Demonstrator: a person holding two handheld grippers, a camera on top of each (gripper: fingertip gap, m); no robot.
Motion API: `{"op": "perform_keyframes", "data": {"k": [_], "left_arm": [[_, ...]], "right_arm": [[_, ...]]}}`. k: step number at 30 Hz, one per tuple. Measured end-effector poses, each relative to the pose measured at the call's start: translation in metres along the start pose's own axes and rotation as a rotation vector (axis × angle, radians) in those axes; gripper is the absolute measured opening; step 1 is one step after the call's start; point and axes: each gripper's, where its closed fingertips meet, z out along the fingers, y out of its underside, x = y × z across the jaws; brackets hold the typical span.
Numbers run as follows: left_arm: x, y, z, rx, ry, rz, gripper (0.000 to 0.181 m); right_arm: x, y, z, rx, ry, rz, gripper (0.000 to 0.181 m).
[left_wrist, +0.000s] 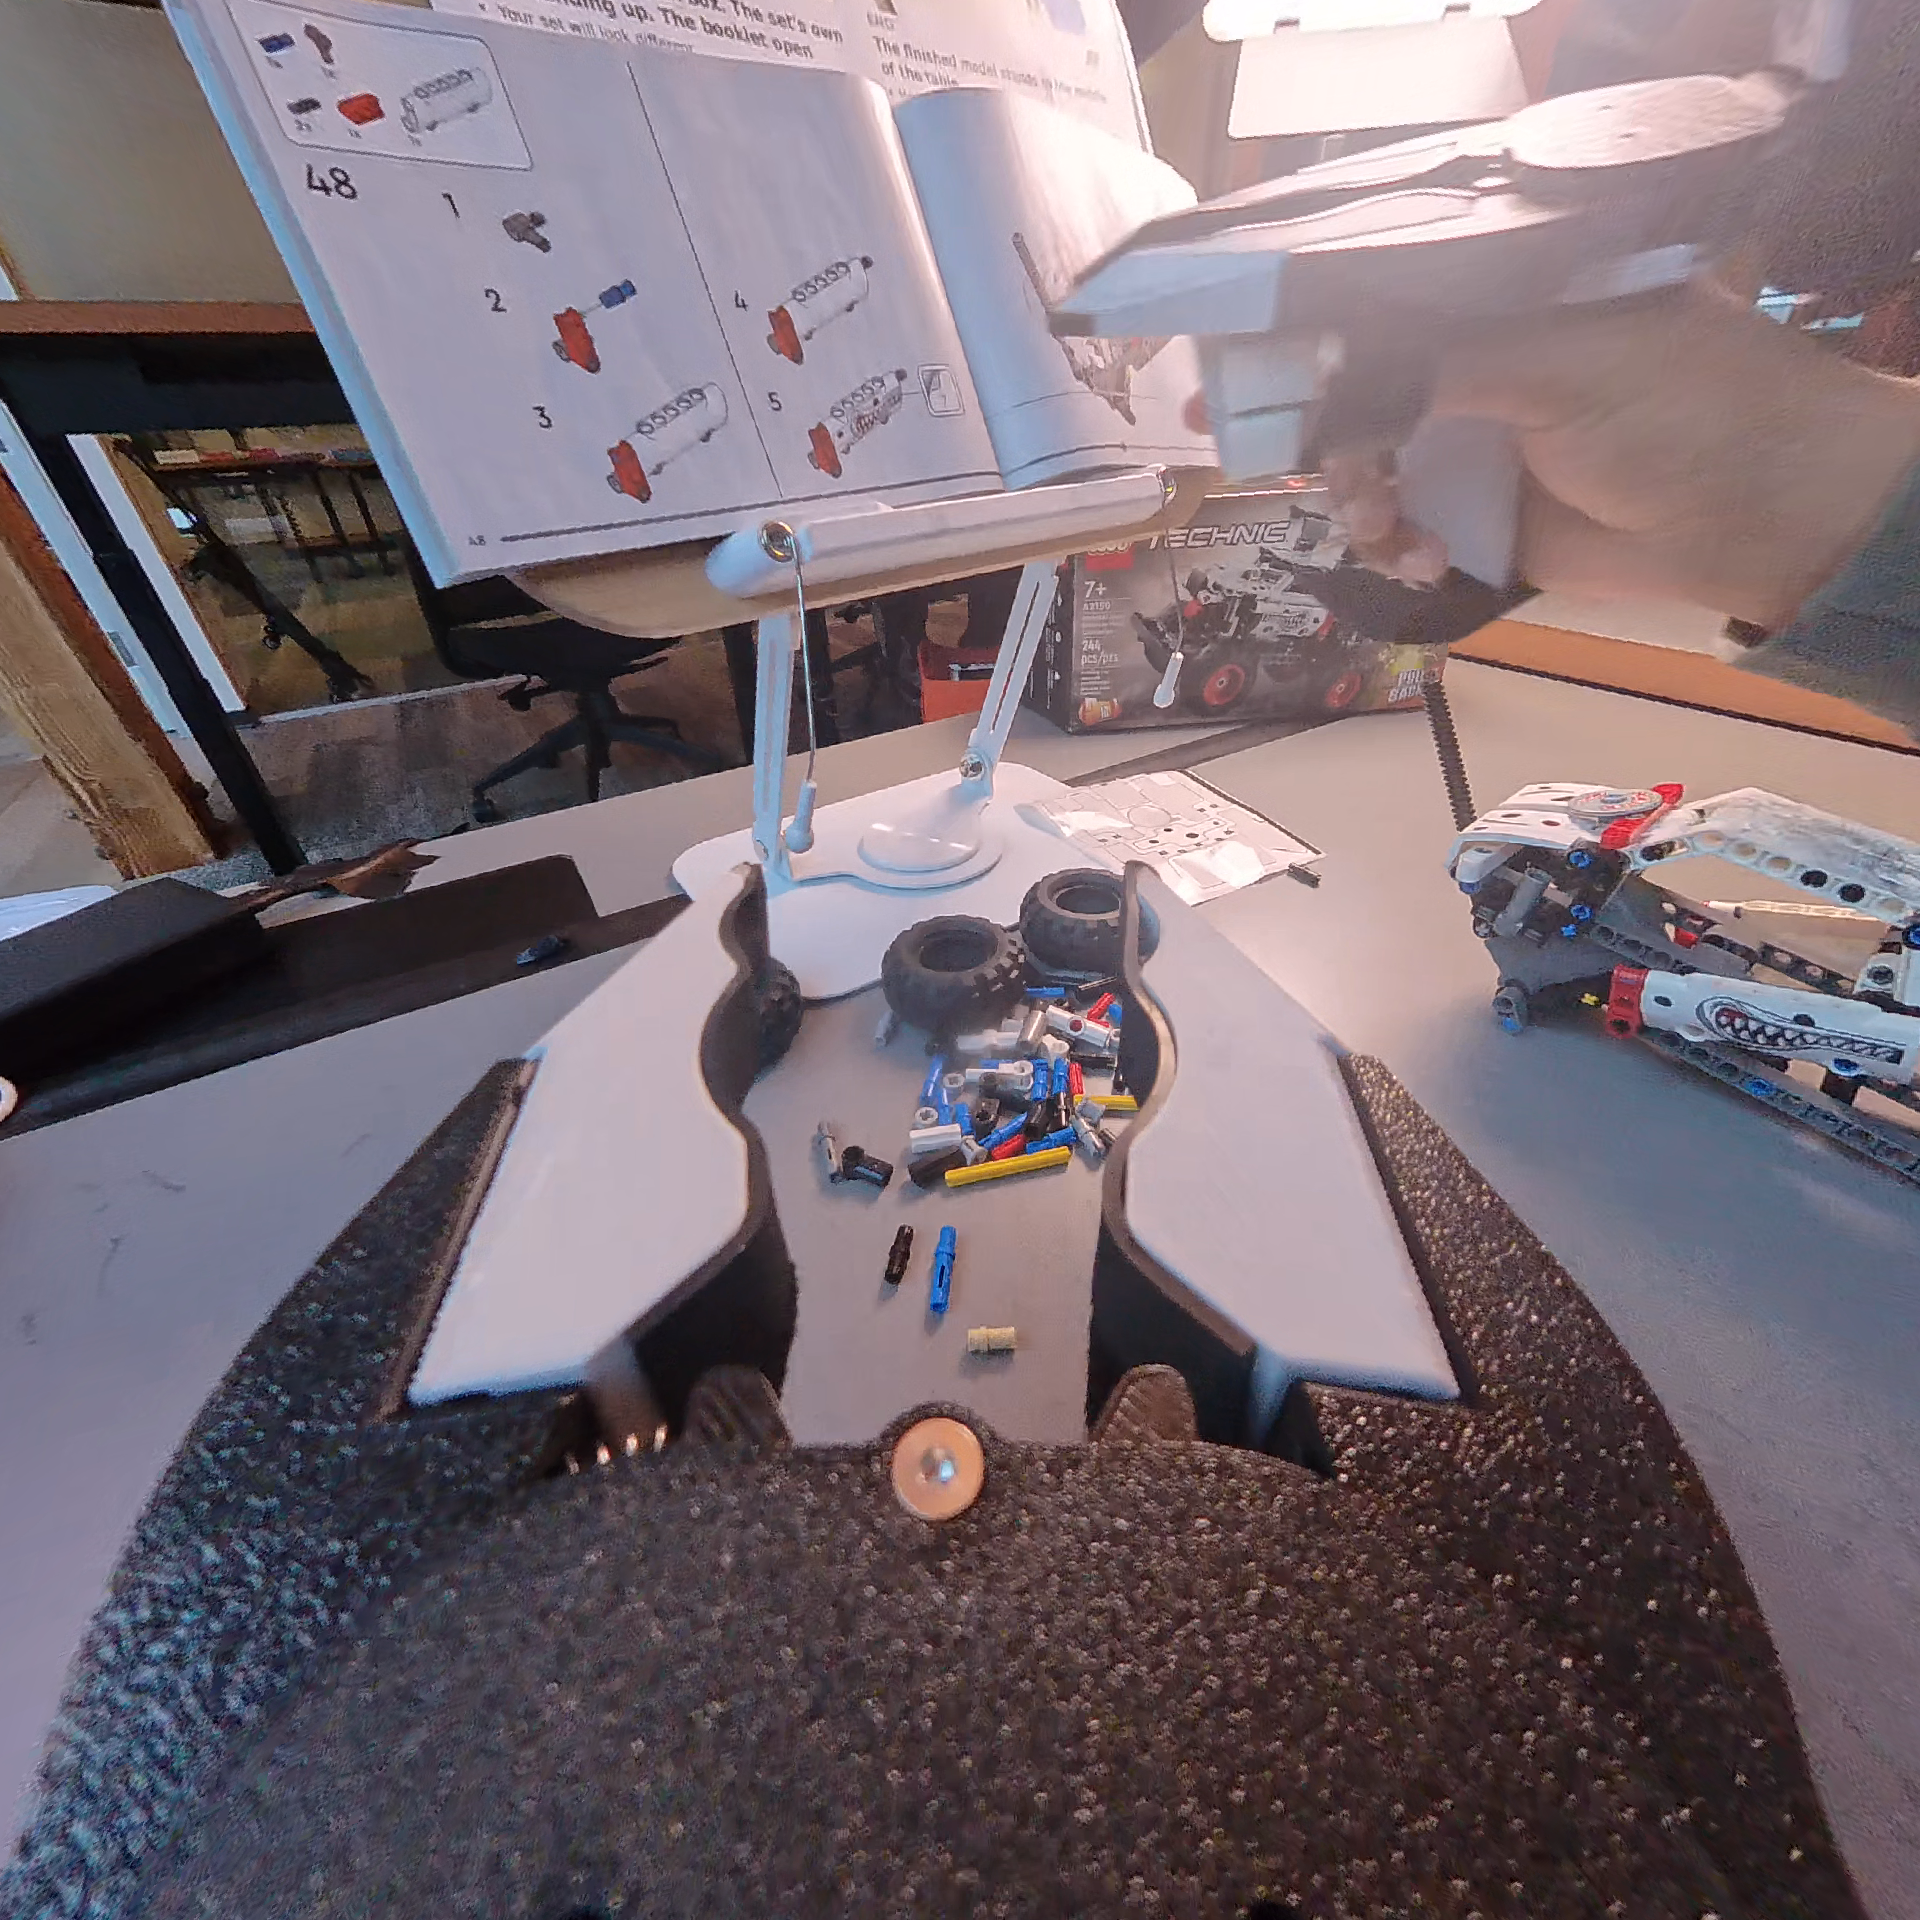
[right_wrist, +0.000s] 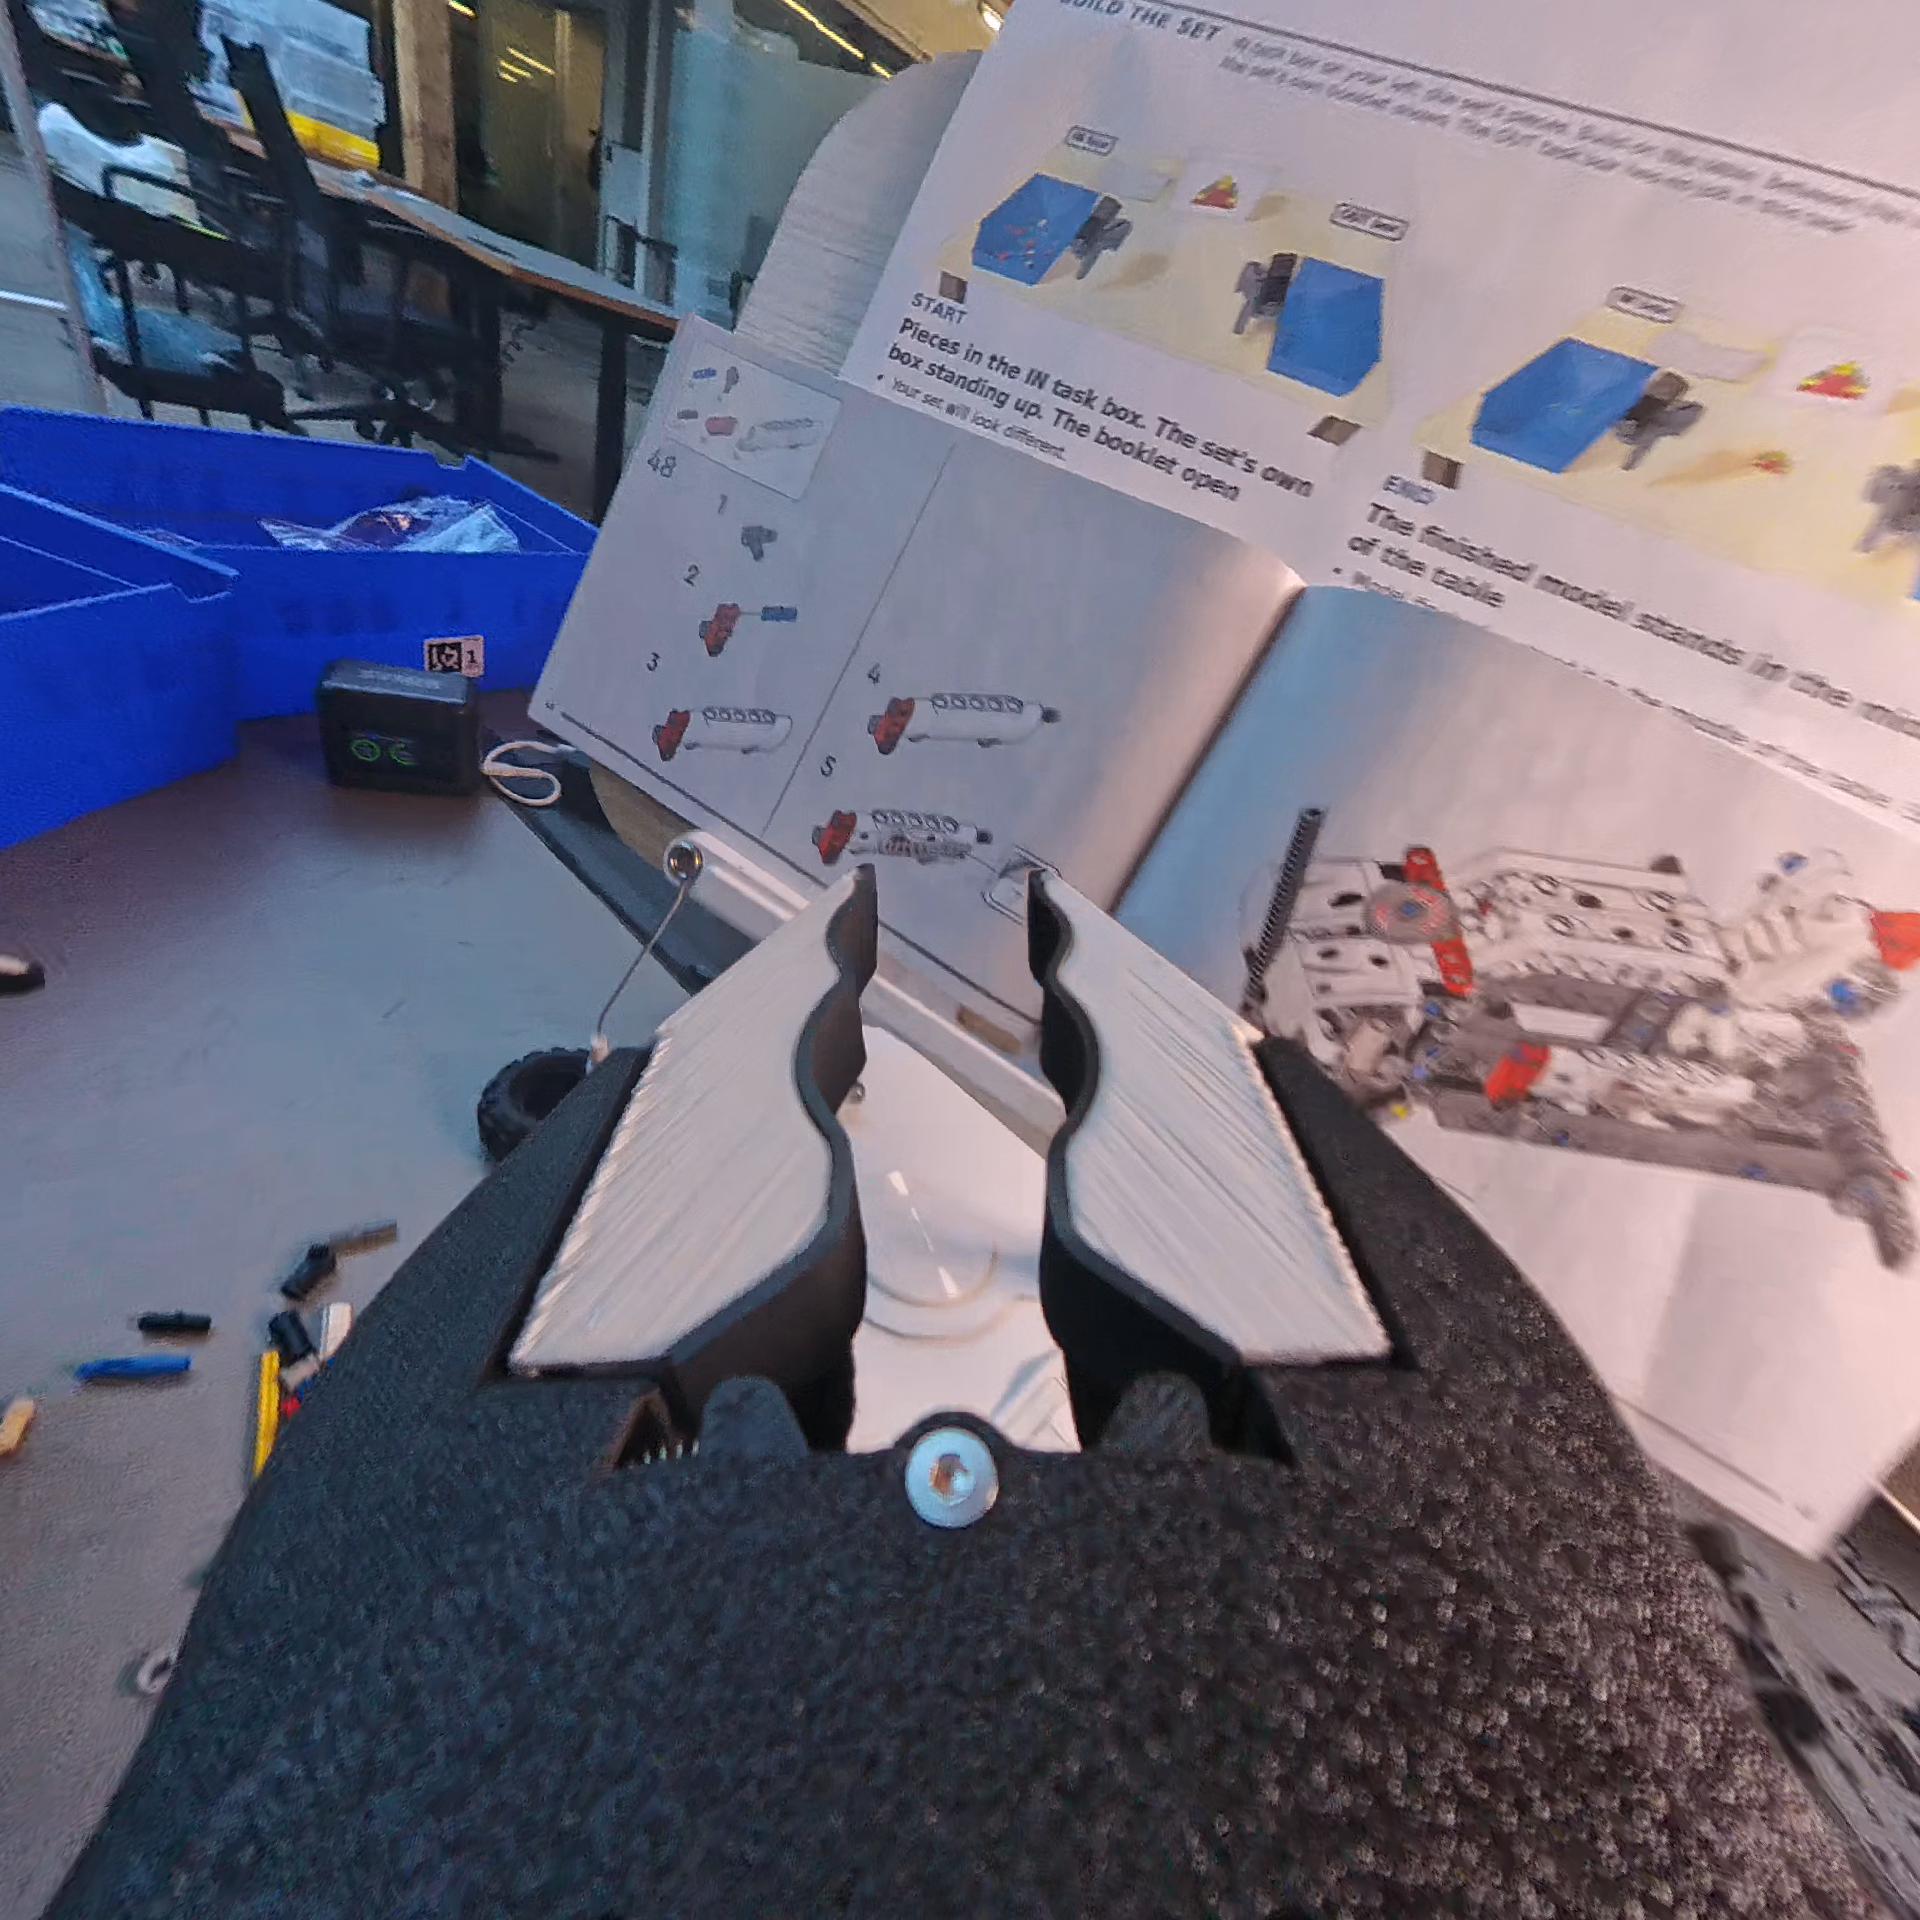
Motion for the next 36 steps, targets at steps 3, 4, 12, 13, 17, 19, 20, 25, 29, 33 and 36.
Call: {"op": "perform_keyframes", "data": {"k": [3,4,12,13,17,19,20,25,29,33,36], "left_arm": [[0.005,0.0,0.001,-0.001,0.016,-0.001,0.066],[0.006,0.0,0.001,0.0,0.02,-0.006,0.066],[-0.002,-0.007,-0.002,0.042,0.037,-0.137,0.065],[-0.004,-0.008,-0.002,0.046,0.038,-0.16,0.065],[-0.009,-0.008,-0.004,0.054,0.035,-0.213,0.066],[-0.008,-0.009,-0.005,0.053,0.019,-0.17,0.065],[-0.007,-0.009,-0.006,0.049,0.019,-0.148,0.065],[0.005,-0.006,-0.005,0.012,0.039,-0.086,0.061],[0.011,-0.008,-0.004,0.015,0.055,-0.083,0.061],[0.019,-0.007,-0.002,-0.001,0.061,-0.004,0.061],[0.031,-0.016,-0.002,-0.01,0.127,0.043,0.063]], "right_arm": [[-0.006,-0.005,0.04,-0.005,-0.004,0.03,0.019],[-0.006,-0.005,0.05,-0.01,0.005,0.036,0.017],[0.005,0.012,0.048,-0.098,0.06,-0.03,0.009],[0.011,0.013,0.04,-0.096,0.071,-0.036,0.009],[0.058,0.019,0.008,-0.087,0.193,0.005,0.009],[0.084,0.026,-0.003,-0.102,0.247,0.068,0.01],[0.091,0.028,-0.006,-0.101,0.254,0.093,0.011],[0.071,0.028,-0.034,-0.156,0.17,0.102,0.021],[0.01,0.048,-0.087,-0.297,0.044,0.1,0.052],[-0.051,0.074,-0.163,-0.394,-0.081,0.164,0.078],[-0.084,0.107,-0.217,-0.535,-0.1,0.142,0.089]]}}
